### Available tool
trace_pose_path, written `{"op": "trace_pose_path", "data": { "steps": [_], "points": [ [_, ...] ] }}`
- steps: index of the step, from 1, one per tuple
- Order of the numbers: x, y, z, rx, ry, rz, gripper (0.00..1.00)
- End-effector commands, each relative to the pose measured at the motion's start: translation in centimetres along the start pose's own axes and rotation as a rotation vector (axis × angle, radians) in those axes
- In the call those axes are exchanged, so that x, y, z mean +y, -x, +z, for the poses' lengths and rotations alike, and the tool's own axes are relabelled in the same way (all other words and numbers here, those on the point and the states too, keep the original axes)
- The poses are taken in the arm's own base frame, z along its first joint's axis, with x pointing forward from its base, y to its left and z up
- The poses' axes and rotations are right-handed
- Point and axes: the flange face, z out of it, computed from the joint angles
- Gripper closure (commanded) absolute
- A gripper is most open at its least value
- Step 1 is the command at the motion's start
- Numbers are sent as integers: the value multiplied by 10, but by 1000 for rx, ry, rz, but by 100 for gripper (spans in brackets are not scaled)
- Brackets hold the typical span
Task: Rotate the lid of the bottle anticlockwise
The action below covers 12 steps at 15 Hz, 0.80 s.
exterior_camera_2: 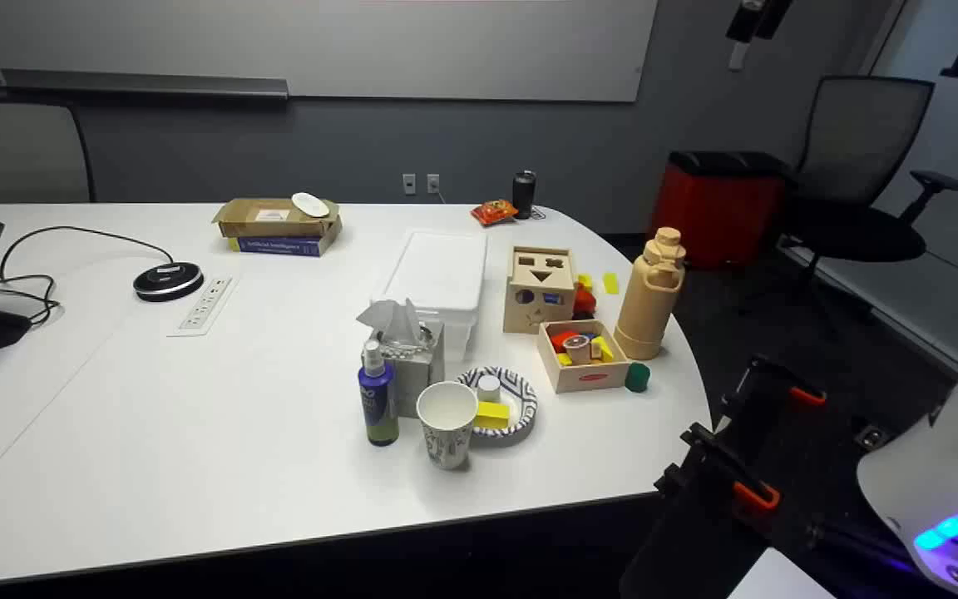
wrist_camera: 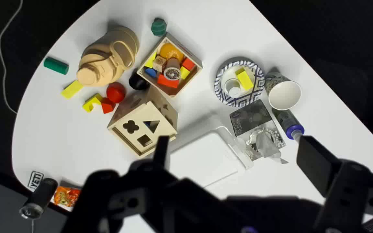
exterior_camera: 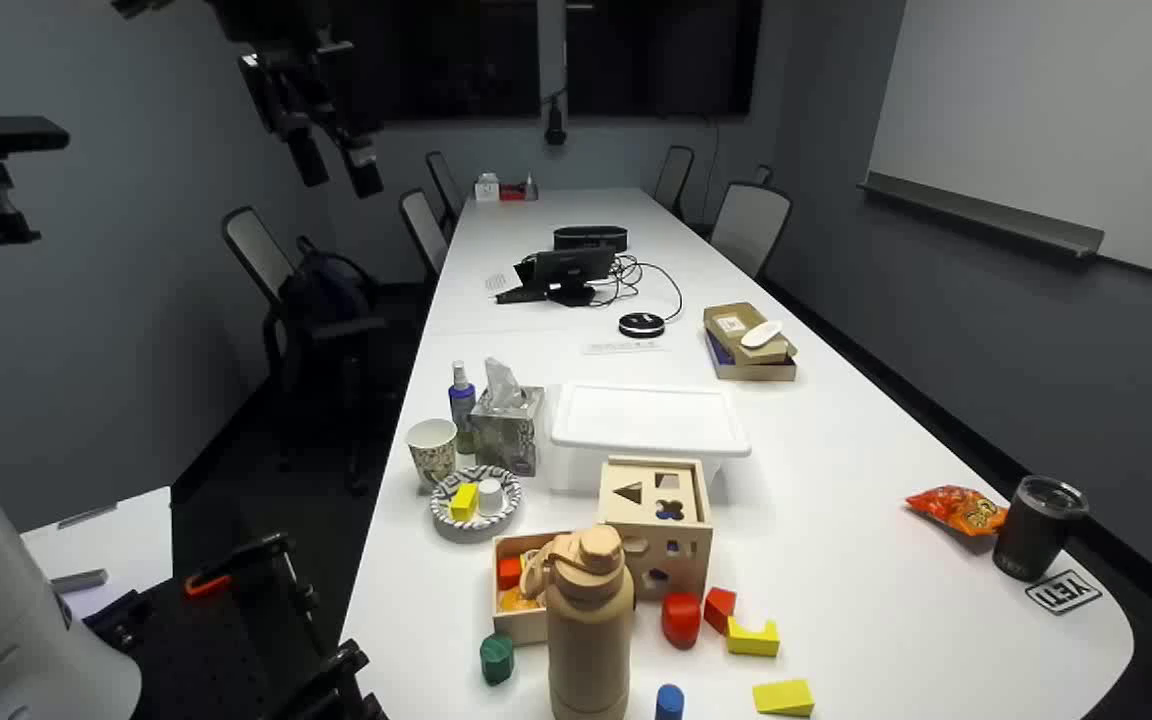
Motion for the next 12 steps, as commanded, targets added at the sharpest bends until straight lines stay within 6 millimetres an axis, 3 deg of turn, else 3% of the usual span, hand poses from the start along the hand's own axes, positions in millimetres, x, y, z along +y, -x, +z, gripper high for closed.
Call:
{"op": "trace_pose_path", "data": {
  "steps": [1, 7, 12],
  "points": [
    [0, 0, 0, -1, 0, 0, 0],
    [5, -7, 6, -11, 1, 15, 0],
    [38, -31, 40, -12, 105, 57, 0]
  ]
}}
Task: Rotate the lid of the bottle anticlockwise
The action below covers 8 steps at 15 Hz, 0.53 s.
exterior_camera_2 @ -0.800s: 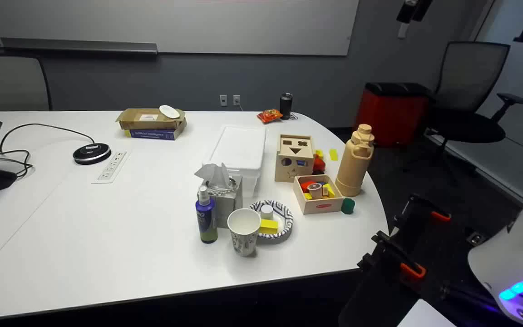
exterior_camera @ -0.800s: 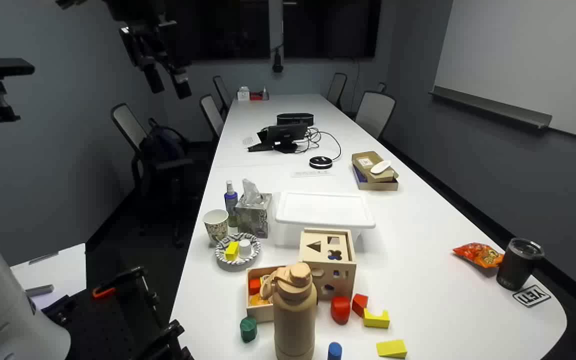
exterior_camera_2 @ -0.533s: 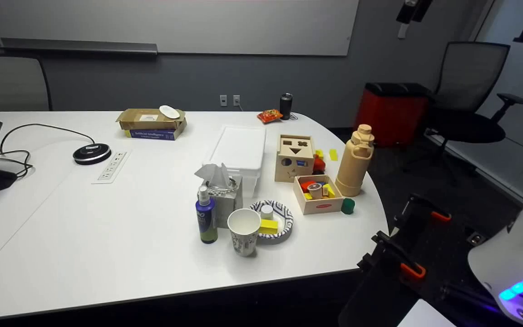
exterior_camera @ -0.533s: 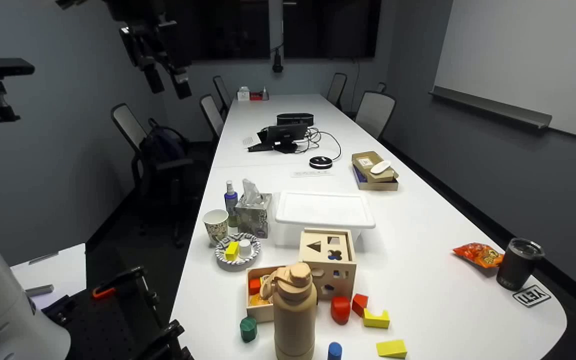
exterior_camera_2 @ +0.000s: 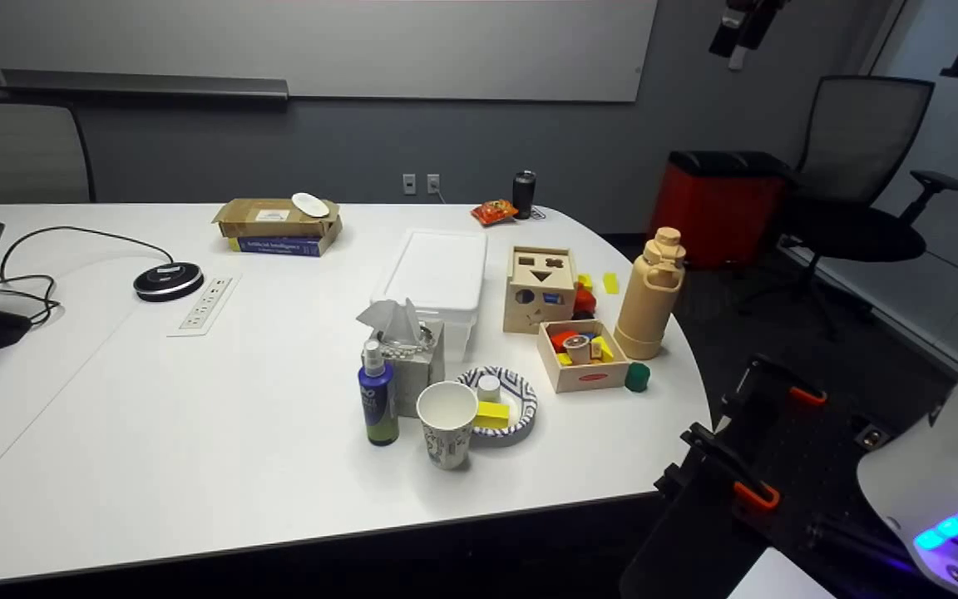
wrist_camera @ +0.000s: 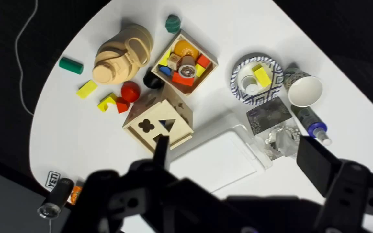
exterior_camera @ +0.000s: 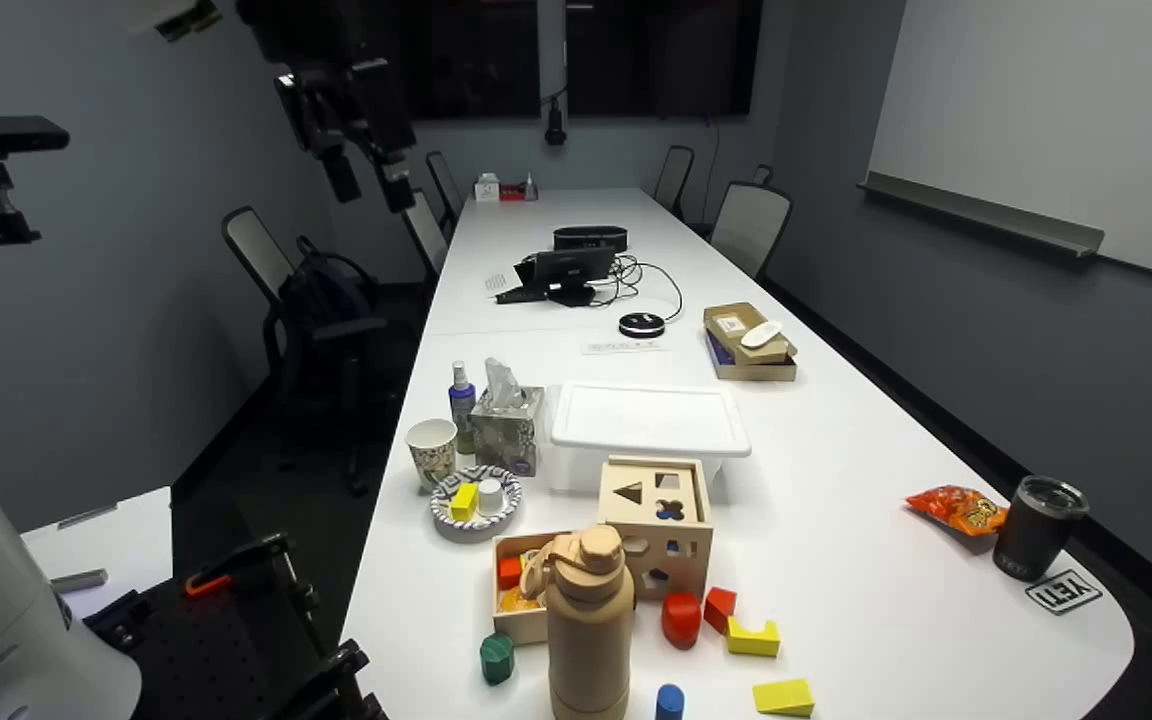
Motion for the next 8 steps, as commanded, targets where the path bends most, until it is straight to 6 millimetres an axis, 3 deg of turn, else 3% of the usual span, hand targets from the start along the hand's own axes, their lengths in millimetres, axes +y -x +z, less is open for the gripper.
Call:
{"op": "trace_pose_path", "data": {
  "steps": [1, 4, 8],
  "points": [
    [30, -25, 38, -23, 76, 44, 0],
    [66, -36, 76, -71, 106, 112, 0],
    [119, -35, 133, -162, 72, 204, 0]
  ]
}}
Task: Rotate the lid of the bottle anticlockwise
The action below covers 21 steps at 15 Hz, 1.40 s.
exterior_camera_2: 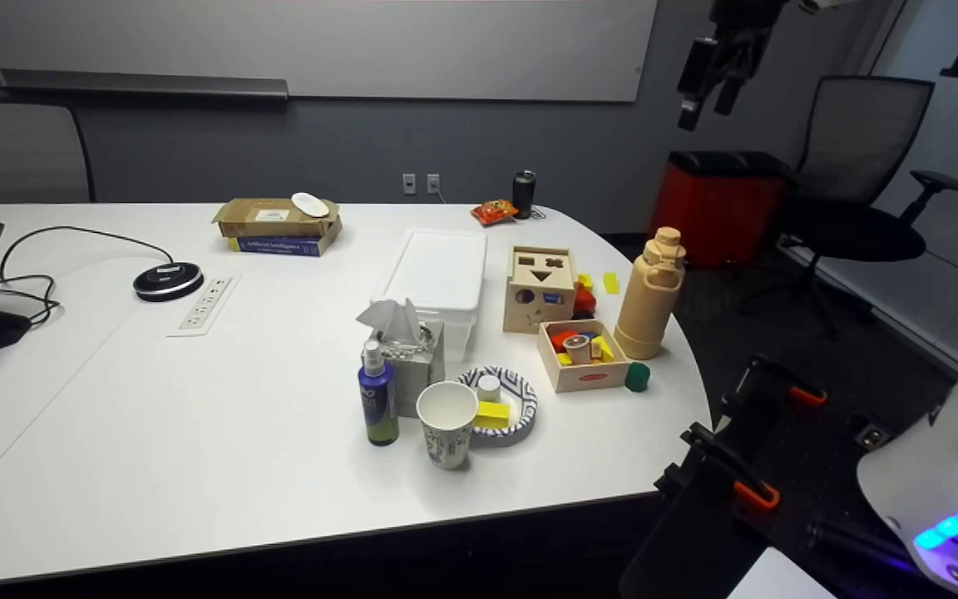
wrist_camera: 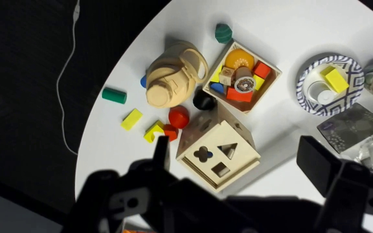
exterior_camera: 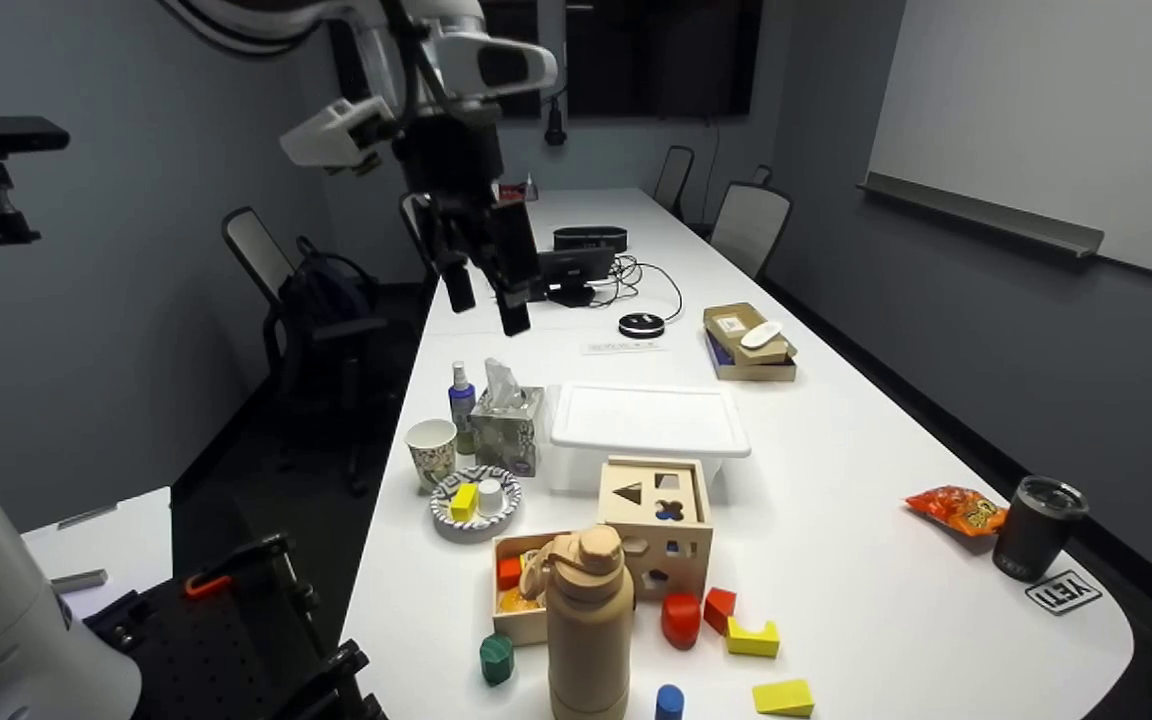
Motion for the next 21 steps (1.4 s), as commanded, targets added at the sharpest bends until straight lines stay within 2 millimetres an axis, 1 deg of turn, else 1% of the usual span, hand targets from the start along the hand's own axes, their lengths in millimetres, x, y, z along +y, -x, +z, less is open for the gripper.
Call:
{"op": "trace_pose_path", "data": {
  "steps": [1, 4, 8, 11, 15, 17, 21],
  "points": [
    [38, -16, 45, -80, -14, 81, 0],
    [64, -16, 83, -141, -32, 134, 0],
    [83, -18, 123, -185, -35, 179, 0],
    [89, -22, 149, -193, -50, 192, 0],
    [90, -28, 184, -211, -52, 209, 0],
    [92, -33, 196, -211, -48, 217, 0],
    [94, -45, 213, -190, -23, 217, 0]
  ]
}}
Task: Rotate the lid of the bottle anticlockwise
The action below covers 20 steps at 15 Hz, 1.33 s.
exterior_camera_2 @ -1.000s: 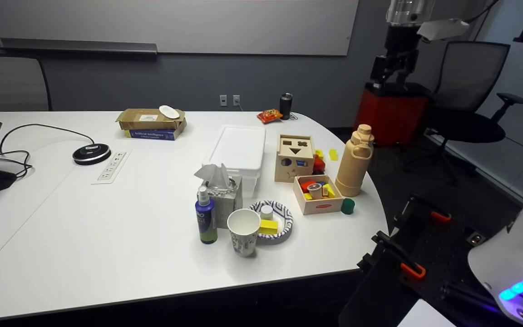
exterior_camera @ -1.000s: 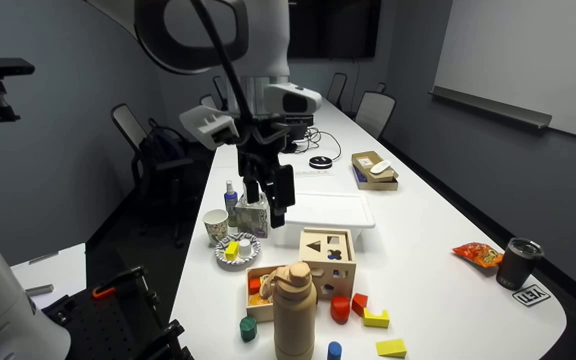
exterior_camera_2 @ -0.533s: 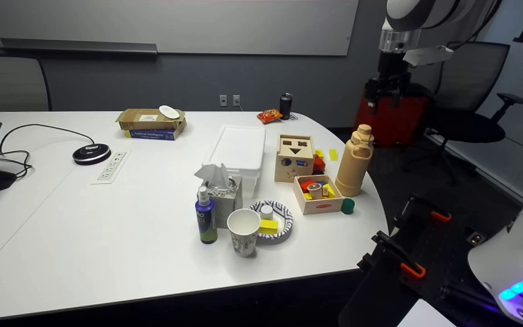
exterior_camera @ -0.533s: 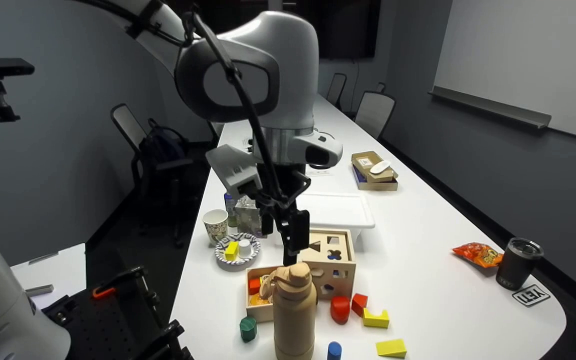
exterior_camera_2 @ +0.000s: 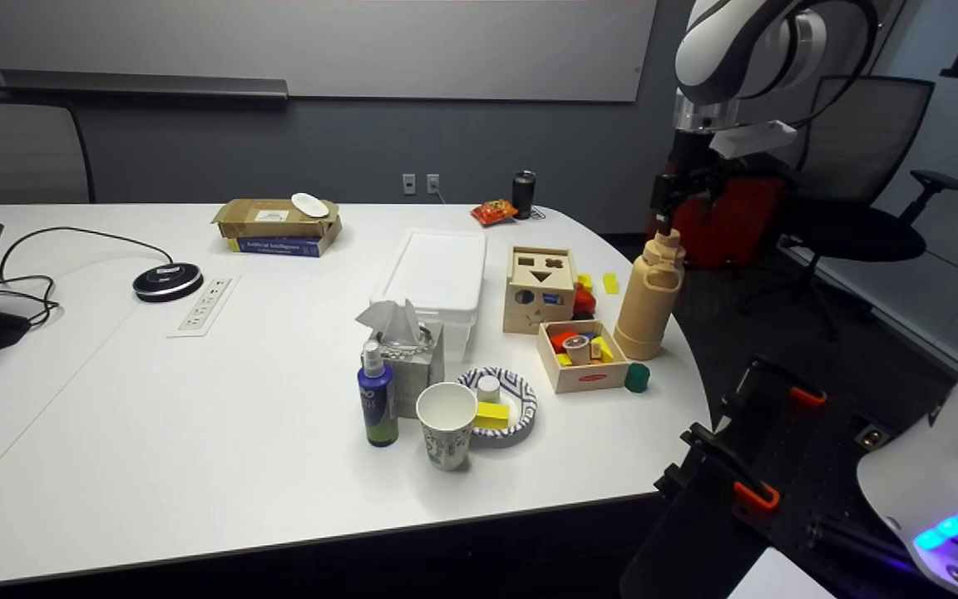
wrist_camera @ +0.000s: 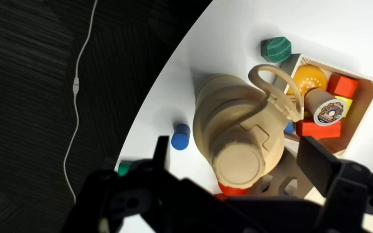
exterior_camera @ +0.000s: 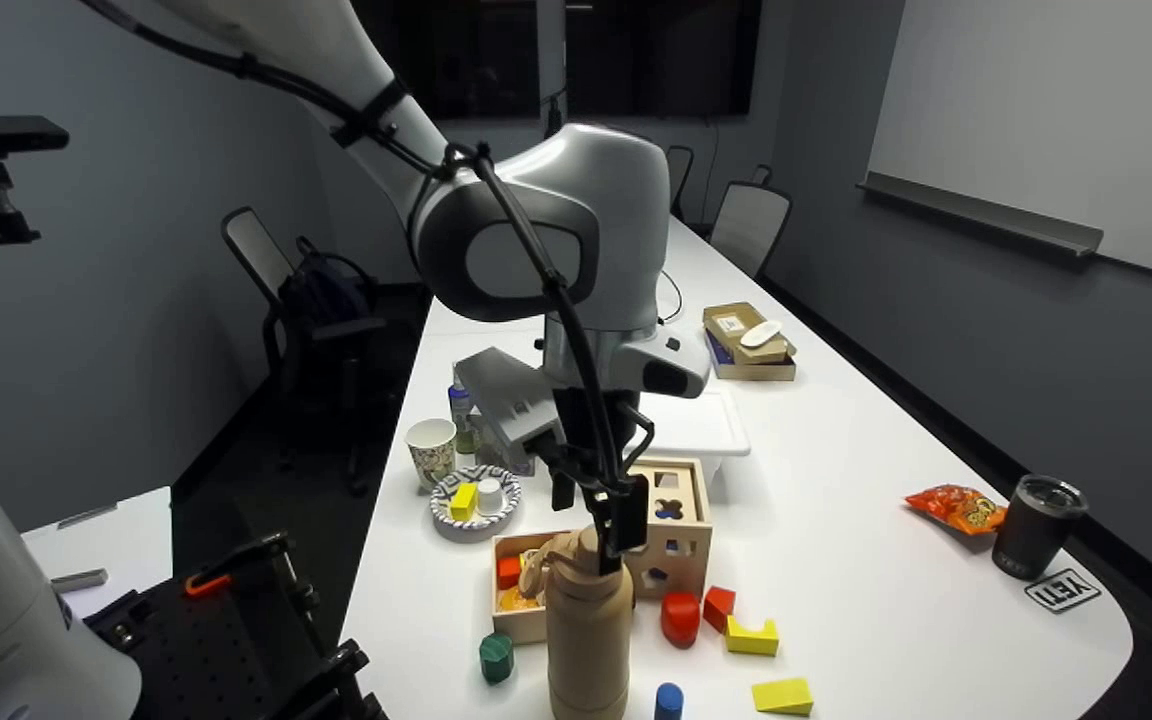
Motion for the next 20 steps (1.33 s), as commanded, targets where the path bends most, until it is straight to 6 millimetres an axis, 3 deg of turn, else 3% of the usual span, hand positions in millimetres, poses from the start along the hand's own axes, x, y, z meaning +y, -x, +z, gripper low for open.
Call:
{"op": "trace_pose_path", "data": {
  "steps": [1, 5, 6, 8, 14, 20],
  "points": [
    [2, -17, 9, 22, 10, 4, 0],
    [-1, -20, 11, 16, 9, -2, 3],
    [-1, -20, 11, 18, 10, -4, 21],
    [-2, -20, 9, 22, 10, -5, 31],
    [-6, -20, 9, 23, 13, -10, 78],
    [-21, -23, 7, 25, -3, -79, 80]
  ]
}}
